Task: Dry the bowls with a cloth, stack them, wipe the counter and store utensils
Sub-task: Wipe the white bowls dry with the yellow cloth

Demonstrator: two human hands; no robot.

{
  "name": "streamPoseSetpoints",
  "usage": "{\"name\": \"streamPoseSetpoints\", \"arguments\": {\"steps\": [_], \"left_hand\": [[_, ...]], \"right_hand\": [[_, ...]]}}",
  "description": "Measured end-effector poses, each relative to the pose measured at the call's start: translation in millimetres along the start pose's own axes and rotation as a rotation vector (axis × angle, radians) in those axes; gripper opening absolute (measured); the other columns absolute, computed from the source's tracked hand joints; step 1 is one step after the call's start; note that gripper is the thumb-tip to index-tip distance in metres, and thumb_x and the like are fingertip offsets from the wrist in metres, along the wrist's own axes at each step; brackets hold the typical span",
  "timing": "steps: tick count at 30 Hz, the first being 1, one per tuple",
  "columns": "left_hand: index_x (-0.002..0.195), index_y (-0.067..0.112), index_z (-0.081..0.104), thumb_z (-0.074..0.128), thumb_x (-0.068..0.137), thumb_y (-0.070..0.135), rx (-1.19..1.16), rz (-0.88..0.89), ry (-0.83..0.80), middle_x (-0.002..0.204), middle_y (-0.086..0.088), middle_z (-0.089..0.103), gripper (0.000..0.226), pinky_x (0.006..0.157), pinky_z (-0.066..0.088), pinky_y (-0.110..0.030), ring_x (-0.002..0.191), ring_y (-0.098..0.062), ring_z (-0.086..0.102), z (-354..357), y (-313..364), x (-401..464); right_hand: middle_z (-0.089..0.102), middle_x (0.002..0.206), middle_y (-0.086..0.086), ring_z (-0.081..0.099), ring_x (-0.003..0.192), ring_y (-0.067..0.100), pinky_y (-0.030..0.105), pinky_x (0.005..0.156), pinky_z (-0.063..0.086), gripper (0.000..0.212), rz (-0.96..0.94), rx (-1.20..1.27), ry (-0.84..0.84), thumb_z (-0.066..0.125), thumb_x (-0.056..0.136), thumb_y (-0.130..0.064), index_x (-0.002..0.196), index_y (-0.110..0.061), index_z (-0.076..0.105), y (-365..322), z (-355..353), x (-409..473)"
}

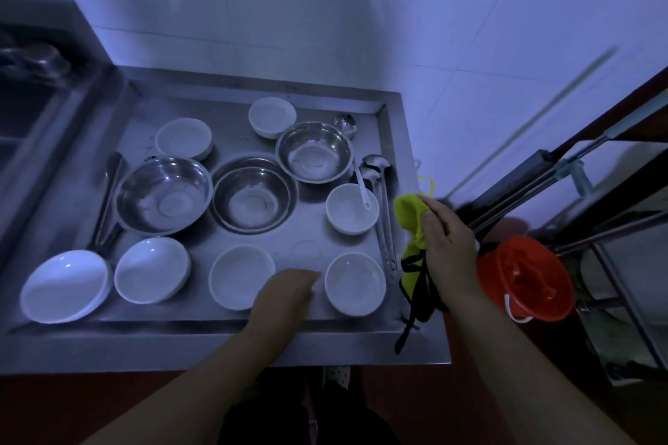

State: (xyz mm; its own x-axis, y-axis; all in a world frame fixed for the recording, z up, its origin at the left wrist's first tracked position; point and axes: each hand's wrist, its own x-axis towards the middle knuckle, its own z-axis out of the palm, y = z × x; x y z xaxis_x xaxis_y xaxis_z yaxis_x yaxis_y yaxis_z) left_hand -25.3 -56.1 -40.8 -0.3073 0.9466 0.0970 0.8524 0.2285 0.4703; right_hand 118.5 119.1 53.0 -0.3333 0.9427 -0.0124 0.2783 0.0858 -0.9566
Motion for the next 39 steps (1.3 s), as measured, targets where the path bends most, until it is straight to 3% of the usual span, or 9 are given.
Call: {"name": "streamPoseSetpoints", "arguments": {"steps": [3, 8, 13, 17, 19, 23, 28, 34, 39], "left_hand": [[0.124, 0.006, 0.058, 0.062, 0.082, 0.003, -0.058, -0.392, 0.078, 0.124, -0.016, 0.06, 0.042, 0.099, 0.04, -0.038, 0.117, -0.031, 0.054, -15.2, -45.2, -20.7], [0.141, -0.005, 0.026, 0.047, 0.094, 0.014, -0.004, -0.714, -0.065, 0.144, -0.024, 0.036, 0.055, 0.107, 0.027, -0.038, 0.132, -0.034, 0.036, -26.9, -89.3, -39.0], [0.106, -0.009, 0.05, 0.053, 0.09, 0.015, -0.434, -1.039, -0.168, 0.111, -0.028, 0.058, 0.029, 0.076, 0.042, -0.037, 0.101, -0.038, 0.056, -34.1, -102.3, -31.0], [0.078, -0.01, 0.053, 0.05, 0.08, -0.008, -0.841, -1.176, -0.095, 0.085, -0.028, 0.057, 0.005, 0.072, 0.052, -0.048, 0.072, -0.034, 0.058, -41.5, -104.9, -26.6], [0.069, -0.005, 0.053, 0.052, 0.08, -0.01, -0.977, -1.21, -0.058, 0.08, -0.023, 0.056, 0.012, 0.075, 0.053, -0.05, 0.066, -0.031, 0.057, -46.9, -105.1, -26.4], [0.081, -0.002, 0.059, 0.06, 0.077, -0.006, -1.059, -1.163, -0.033, 0.084, -0.023, 0.061, 0.006, 0.061, 0.056, -0.036, 0.073, -0.034, 0.062, -77.0, -109.7, -20.6], [0.097, 0.009, 0.055, 0.069, 0.073, -0.001, -1.111, -0.968, -0.003, 0.101, -0.014, 0.06, 0.029, 0.057, 0.052, -0.029, 0.089, -0.027, 0.061, -124.0, -110.9, -7.1], [0.107, 0.019, 0.059, 0.079, 0.063, 0.026, -0.232, -0.356, 0.087, 0.102, 0.001, 0.062, 0.049, 0.082, 0.049, -0.034, 0.095, -0.016, 0.057, -174.6, -103.9, 0.1], [0.124, 0.018, 0.051, 0.075, 0.069, 0.035, 0.104, -0.108, 0.0, 0.121, -0.003, 0.052, 0.063, 0.091, 0.034, -0.027, 0.114, -0.019, 0.042, -191.4, -107.3, -1.1]], "right_hand": [[0.073, 0.099, -0.012, 0.067, 0.098, 0.007, 0.018, 0.081, 0.052, 0.035, -0.003, 0.072, -0.07, 0.049, 0.097, -0.006, 0.099, -0.034, 0.068, -6.9, 20.3, -0.4], [0.07, 0.11, 0.003, 0.064, 0.107, 0.022, 0.042, 0.095, 0.05, 0.028, 0.002, 0.078, -0.127, 0.049, 0.096, -0.006, 0.113, -0.017, 0.067, -16.5, 50.7, -2.7], [0.068, 0.112, 0.004, 0.064, 0.106, 0.019, 0.044, 0.096, 0.05, 0.027, -0.003, 0.03, -0.156, 0.049, 0.096, -0.008, 0.117, -0.013, 0.066, -27.9, 72.4, -7.5], [0.069, 0.109, 0.004, 0.065, 0.1, 0.012, 0.031, 0.09, 0.053, 0.026, -0.029, 0.032, -0.154, 0.048, 0.096, -0.005, 0.113, -0.014, 0.066, -39.3, 84.7, -14.6], [0.069, 0.107, -0.001, 0.065, 0.097, 0.006, 0.022, 0.085, 0.054, 0.026, -0.033, 0.035, -0.166, 0.048, 0.096, -0.005, 0.112, -0.017, 0.066, -43.1, 89.9, -17.3], [0.068, 0.098, -0.015, 0.064, 0.085, -0.009, 0.007, 0.071, 0.048, 0.031, -0.053, 0.062, -0.146, 0.049, 0.096, -0.006, 0.1, -0.032, 0.066, -51.1, 99.7, -20.1], [0.069, 0.11, -0.003, 0.064, 0.102, 0.012, 0.033, 0.088, 0.053, 0.03, -0.053, 0.066, -0.163, 0.049, 0.097, -0.011, 0.105, -0.035, 0.065, -55.6, 110.6, -21.5], [0.068, 0.106, -0.013, 0.064, 0.098, 0.004, 0.021, 0.078, 0.051, 0.032, -0.116, 0.027, -0.154, 0.051, 0.096, -0.019, 0.102, -0.047, 0.065, -66.9, 123.4, -27.9], [0.068, 0.102, -0.016, 0.064, 0.093, 0.002, 0.016, 0.073, 0.051, 0.03, -0.133, 0.057, -0.14, 0.052, 0.096, -0.017, 0.102, -0.043, 0.065, -75.5, 130.8, -36.5]]}}
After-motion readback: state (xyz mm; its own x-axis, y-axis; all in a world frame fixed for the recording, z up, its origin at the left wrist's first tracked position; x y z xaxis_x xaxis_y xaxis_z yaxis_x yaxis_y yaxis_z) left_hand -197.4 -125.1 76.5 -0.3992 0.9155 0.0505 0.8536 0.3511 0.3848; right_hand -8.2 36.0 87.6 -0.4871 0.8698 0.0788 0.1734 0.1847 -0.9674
